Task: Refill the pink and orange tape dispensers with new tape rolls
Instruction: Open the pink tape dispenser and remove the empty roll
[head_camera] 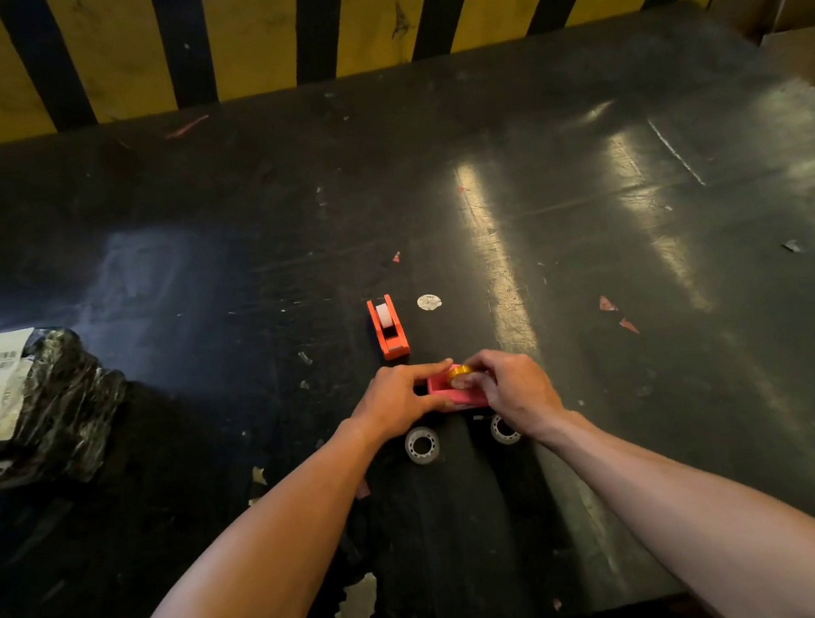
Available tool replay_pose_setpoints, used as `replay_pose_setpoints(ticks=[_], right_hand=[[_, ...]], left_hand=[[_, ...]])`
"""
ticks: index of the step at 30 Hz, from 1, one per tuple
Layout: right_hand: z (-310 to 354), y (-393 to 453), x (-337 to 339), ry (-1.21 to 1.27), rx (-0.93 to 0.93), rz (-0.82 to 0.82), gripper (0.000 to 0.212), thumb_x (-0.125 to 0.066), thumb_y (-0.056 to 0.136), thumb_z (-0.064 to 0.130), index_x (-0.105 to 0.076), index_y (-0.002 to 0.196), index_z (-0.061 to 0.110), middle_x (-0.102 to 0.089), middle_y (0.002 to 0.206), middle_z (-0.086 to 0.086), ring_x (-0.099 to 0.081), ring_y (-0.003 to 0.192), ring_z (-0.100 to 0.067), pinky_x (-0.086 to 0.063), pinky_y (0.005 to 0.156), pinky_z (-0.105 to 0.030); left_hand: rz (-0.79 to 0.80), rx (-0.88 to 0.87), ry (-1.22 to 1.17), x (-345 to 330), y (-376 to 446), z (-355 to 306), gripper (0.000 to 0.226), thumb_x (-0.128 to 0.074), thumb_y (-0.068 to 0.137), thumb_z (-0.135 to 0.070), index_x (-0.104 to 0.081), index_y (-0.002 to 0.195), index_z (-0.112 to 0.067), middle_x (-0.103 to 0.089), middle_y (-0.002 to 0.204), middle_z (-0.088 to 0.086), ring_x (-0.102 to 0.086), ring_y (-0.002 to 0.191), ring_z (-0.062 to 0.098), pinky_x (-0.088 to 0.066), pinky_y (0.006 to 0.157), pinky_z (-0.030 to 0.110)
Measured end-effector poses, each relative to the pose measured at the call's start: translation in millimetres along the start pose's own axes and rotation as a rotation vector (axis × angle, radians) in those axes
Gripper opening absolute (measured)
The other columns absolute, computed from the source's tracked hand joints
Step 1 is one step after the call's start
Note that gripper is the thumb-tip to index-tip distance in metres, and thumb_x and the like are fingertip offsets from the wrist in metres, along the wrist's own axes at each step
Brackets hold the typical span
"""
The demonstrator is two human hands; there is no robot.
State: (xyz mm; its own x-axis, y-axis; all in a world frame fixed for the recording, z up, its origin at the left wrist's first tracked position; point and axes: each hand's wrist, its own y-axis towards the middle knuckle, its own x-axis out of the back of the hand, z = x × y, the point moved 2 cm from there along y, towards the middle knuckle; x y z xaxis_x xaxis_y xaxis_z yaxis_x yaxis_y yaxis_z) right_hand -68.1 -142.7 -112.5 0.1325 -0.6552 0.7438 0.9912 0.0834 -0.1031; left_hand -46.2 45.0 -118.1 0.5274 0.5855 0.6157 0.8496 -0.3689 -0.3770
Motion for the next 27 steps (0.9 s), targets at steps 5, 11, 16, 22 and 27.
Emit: replay_pose_setpoints(ticks=[5, 11, 16, 22, 27], right_hand=[[-3, -14, 16, 0.361, -0.142, -0.162, 0.016, -0.073, 0.086, 0.028, -0.075, 0.096, 0.017, -0.072, 0.088, 0.007, -0.065, 0.083, -0.006, -0.046, 0.073, -0.016], [-8, -38, 30, 0.794, -0.306, -0.138, 0.014, -0.076, 0.084, 0.020, -0.074, 0.093, 0.010, -0.073, 0.081, -0.003, -0.065, 0.075, -0.013, -0.050, 0.069, -0.027], [1, -54, 35, 1.064, -0.363, -0.045, 0.015, -0.075, 0.083, 0.011, -0.071, 0.094, 0.001, -0.074, 0.077, -0.009, -0.069, 0.065, -0.014, -0.053, 0.055, -0.019], [10, -66, 42, 1.124, -0.378, 0.007, 0.017, -0.071, 0.087, 0.011, -0.070, 0.096, -0.003, -0.074, 0.071, -0.006, -0.069, 0.058, -0.009, -0.052, 0.051, -0.018], [13, -75, 45, 1.112, -0.375, 0.034, 0.015, -0.067, 0.090, 0.012, -0.068, 0.097, -0.001, -0.075, 0.072, -0.005, -0.070, 0.058, -0.011, -0.051, 0.050, -0.017]], left_hand=[[-0.030, -0.039, 0.100, 3, 4, -5, 0.068, -0.078, 0.085, -0.034, -0.048, 0.147, -0.035, -0.049, 0.153, 0.002, -0.045, 0.140, 0.020, -0.037, 0.117, 0.041], [-0.316, -0.285, -0.003, 0, -21, -38, 0.044, -0.079, 0.084, -0.024, -0.064, 0.126, -0.022, -0.060, 0.116, -0.003, -0.062, 0.099, 0.006, -0.056, 0.089, 0.028], [-0.289, -0.406, -0.093, -14, -40, -62, 0.036, -0.082, 0.082, -0.022, -0.068, 0.115, -0.015, -0.066, 0.103, 0.000, -0.069, 0.084, 0.009, -0.060, 0.075, 0.025], [-0.368, -0.369, -0.141, -19, -52, -69, 0.029, -0.081, 0.083, -0.022, -0.069, 0.109, -0.015, -0.067, 0.102, -0.002, -0.069, 0.085, 0.010, -0.060, 0.075, 0.027], [-0.414, -0.329, -0.170, -25, -60, -71, 0.026, -0.080, 0.084, -0.019, -0.071, 0.108, -0.015, -0.067, 0.103, -0.001, -0.068, 0.085, 0.009, -0.059, 0.073, 0.021]])
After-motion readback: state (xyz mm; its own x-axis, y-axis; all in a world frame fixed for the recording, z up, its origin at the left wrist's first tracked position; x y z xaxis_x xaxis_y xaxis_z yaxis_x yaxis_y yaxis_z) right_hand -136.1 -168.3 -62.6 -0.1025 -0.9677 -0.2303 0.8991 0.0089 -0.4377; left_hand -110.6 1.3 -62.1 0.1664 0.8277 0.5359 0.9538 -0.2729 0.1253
